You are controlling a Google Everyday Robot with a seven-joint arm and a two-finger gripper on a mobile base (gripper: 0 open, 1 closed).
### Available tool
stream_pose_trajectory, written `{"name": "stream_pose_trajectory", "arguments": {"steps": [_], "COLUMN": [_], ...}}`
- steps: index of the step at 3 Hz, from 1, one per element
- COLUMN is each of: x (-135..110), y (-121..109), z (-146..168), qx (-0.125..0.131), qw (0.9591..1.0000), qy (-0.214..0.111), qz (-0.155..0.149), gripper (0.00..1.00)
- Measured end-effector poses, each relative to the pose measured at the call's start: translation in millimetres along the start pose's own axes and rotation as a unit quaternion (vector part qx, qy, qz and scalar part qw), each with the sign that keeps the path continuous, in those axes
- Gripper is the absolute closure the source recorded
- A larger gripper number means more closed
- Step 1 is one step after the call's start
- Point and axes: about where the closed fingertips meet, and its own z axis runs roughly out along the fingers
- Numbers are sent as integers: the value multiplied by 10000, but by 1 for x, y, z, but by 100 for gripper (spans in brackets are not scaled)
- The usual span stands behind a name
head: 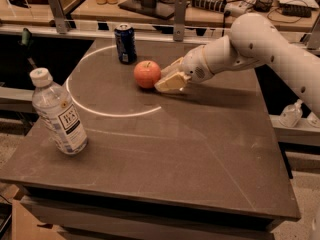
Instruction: Pick apple
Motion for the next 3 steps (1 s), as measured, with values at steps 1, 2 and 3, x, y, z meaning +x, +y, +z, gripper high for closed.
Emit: {"name": "stream_pose_trajectory", "arguments": {"steps": [1, 2, 3], "x": [-4, -7, -12], "y": [3, 2, 1], "z": [0, -6, -11], "qx": [-33, 77, 200], "qw": [9999, 9998, 9996], "qy": [-94, -86, -75], "qz": [-118, -155, -174], "gripper": [88, 85, 60]}}
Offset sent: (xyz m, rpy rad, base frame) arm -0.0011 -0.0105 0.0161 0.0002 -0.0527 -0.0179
